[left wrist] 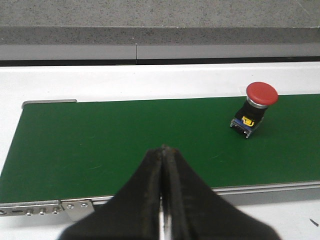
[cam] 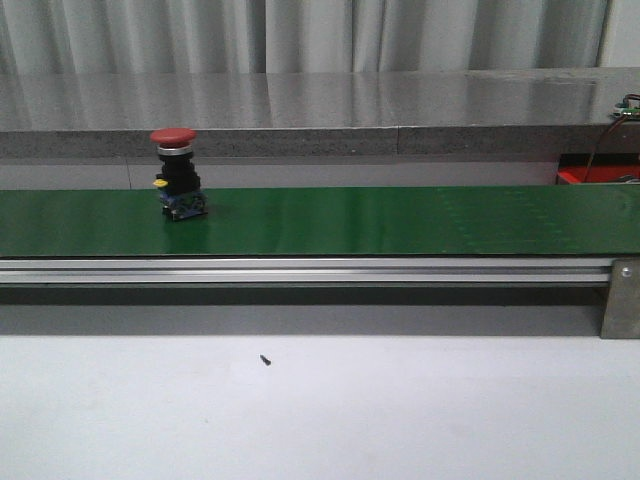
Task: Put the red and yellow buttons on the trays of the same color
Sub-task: 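Carry the yellow button into the yellow tray and open the right gripper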
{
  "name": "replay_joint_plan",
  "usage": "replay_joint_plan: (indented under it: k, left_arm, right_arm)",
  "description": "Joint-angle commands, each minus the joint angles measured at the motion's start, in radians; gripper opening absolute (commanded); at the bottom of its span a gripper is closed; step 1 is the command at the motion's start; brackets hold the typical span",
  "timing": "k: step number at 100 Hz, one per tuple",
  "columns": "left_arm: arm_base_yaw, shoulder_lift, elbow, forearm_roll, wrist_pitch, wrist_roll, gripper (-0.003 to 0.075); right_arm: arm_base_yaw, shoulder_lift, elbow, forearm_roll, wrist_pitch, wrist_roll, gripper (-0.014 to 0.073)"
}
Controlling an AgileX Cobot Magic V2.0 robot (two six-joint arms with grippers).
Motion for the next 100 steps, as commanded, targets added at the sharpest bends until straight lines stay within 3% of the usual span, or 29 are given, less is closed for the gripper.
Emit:
replay_joint_plan:
  k: [1, 31, 100]
  left_arm:
    - [-0.004, -0.011, -0.026, -0.03, -0.05, 0.001, -0.002]
    - [-0.004, -0.011, -0.026, -0.03, -0.043, 0.001, -0.002]
    - [-0.004, -0.011, -0.026, -0.03, -0.043, 0.001, -0.002]
  right_arm:
    - [-0.028, -0.026, 0.007, 0.046, -0.1, 0.0, 0.0132]
    - [-0.068, 0.042, 0.115, 0.084, -0.29, 0.0, 0.0132]
    - [-0.074, 0.314, 0.122, 0.12, -0.368, -0.001, 0.0132]
